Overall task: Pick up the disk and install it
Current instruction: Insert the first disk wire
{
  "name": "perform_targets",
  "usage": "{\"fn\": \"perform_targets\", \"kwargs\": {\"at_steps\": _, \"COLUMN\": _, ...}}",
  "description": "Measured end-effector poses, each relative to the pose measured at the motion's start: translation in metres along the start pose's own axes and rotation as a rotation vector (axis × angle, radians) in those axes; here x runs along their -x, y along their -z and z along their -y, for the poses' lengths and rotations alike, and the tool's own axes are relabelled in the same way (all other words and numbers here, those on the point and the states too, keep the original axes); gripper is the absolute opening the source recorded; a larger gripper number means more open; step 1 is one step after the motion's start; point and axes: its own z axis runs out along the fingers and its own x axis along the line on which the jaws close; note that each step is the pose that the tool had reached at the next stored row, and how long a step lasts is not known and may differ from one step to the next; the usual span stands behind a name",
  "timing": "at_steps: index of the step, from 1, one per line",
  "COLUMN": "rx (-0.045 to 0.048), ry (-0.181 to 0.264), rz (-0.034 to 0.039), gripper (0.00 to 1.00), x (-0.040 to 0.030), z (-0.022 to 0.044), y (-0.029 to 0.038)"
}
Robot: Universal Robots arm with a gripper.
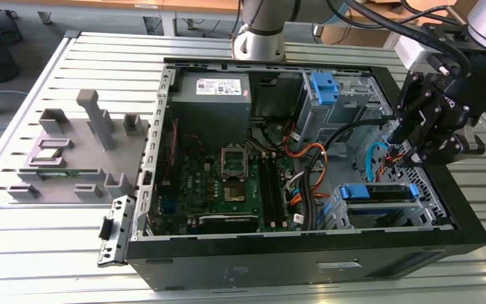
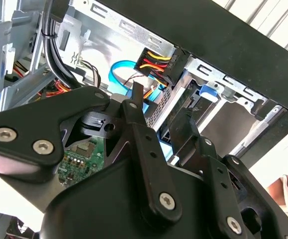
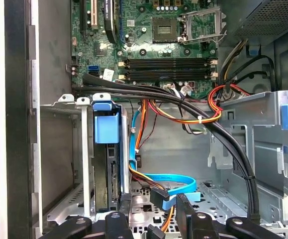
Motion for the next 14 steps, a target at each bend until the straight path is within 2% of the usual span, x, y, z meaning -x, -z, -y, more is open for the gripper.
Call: {"fn": "perform_targets", "kwargs": {"at_steps": 14, "rx": -0.0001, "ry": 0.0, "rz": -0.0019, "gripper": 0.47, "x": 0.0001, "z": 0.0, "y": 0.0008}}
